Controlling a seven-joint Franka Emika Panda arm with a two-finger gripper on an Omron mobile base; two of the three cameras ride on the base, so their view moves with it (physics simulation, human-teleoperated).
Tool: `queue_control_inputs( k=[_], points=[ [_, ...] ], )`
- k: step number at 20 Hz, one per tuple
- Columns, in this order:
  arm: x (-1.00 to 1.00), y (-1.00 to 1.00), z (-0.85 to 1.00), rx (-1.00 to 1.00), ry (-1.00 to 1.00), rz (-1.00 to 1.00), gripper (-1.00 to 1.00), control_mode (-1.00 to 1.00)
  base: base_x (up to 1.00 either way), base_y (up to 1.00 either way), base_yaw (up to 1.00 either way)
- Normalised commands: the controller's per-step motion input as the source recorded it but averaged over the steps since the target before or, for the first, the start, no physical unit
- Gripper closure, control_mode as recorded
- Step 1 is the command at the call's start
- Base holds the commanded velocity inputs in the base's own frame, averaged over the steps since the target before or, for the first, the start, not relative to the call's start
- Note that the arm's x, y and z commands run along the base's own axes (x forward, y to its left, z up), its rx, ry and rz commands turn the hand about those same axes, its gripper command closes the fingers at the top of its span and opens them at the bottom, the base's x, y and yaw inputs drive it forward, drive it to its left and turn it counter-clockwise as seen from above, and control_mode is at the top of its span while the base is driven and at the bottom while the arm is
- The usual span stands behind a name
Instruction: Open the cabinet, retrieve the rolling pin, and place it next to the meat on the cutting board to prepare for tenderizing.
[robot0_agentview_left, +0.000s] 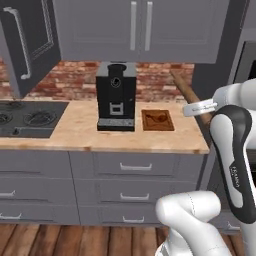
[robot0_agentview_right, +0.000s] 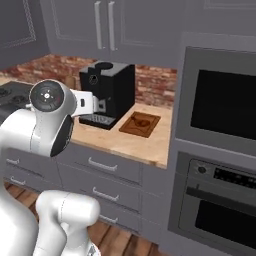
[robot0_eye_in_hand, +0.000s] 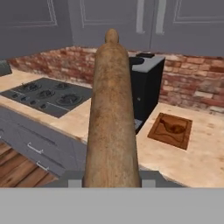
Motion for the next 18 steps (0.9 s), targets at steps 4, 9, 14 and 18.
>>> queue_control_inputs(
  k=[4,9,14,18],
  points=[
    [0.00,0.00,0.00,0.00,0.00,0.00,1.00,1.00,0.48,-0.35,0.17],
    [0.00,0.00,0.00,0.00,0.00,0.00,1.00,1.00,0.50,-0.32,0.07],
    [0.00,0.00,0.00,0.00,0.00,0.00,1.00,1.00,0.42,-0.22,0.00],
    [0.00,0.00,0.00,0.00,0.00,0.00,1.00,1.00,0.31,-0.05,-0.08]
  ],
)
